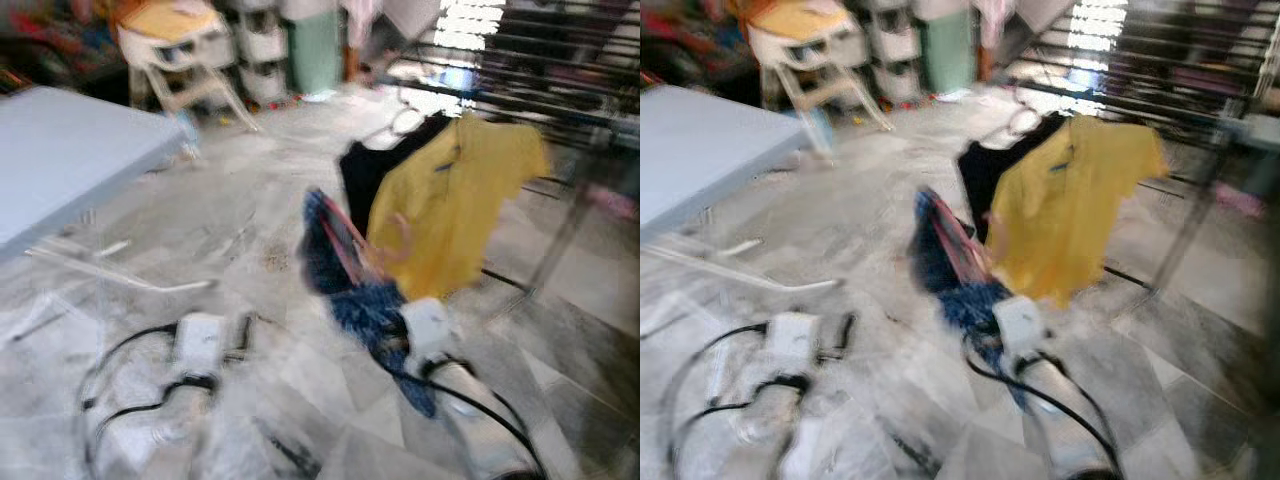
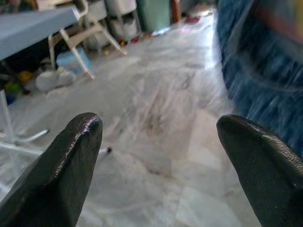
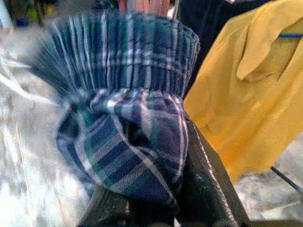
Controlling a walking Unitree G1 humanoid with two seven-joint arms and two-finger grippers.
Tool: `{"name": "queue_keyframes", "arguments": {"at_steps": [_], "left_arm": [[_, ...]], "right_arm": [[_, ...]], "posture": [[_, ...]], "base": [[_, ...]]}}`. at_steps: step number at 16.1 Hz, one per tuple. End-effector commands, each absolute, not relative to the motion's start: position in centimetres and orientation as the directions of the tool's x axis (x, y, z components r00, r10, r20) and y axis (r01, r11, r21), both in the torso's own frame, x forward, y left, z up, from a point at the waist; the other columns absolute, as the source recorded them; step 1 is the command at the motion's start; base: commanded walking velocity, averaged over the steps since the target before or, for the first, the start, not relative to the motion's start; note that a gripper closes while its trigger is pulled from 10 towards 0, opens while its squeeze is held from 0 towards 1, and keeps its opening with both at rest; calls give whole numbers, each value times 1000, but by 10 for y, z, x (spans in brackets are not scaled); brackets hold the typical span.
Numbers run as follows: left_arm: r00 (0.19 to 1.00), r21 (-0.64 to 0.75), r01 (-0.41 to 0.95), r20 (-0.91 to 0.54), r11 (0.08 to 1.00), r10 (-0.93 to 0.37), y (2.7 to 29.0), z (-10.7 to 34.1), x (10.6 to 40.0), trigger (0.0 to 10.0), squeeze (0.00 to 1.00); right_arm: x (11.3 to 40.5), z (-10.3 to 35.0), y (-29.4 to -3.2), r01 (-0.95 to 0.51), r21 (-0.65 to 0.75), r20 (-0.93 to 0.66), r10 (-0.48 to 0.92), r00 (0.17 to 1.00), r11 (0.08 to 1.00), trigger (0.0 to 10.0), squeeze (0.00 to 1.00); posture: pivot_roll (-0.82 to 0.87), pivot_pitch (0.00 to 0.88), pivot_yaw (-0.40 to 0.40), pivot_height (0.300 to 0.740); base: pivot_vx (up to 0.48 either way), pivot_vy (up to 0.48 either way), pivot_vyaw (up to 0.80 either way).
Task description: Hang hanger
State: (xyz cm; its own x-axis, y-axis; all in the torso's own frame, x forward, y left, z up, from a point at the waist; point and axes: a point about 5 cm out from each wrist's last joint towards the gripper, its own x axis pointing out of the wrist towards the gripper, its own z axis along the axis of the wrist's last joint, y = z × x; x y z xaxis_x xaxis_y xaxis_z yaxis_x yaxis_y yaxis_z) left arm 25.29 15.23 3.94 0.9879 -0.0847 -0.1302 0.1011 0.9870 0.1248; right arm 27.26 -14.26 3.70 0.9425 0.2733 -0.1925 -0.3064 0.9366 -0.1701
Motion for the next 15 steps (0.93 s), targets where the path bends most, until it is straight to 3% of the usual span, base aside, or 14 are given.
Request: {"name": "queue_keyframes", "arguments": {"at_steps": [1,9,12,15], "left_arm": [[989,150,69,-138,986,-49,164,39,252,10000,0],[987,142,39,-158,989,-16,166,38,252,10000,0],[987,141,40,-160,989,-17,167,39,252,10000,0],[987,144,41,-162,989,-17,167,39,253,10000,0]], "right_arm": [[277,46,-137,-307,-160,-151,284,947,938,10000,0],[278,46,-147,-315,-170,-169,287,943,934,10000,0],[277,45,-144,-317,-165,-171,289,942,934,10000,0],[278,45,-140,-319,-156,-164,294,942,935,10000,0]], "posture": [[-15,0,24,740],[-12,0,34,740],[-11,0,36,740],[-10,0,41,740]], "base": [[0,0,0],[0,0,0],[0,310,0],[0,-31,0]]}}
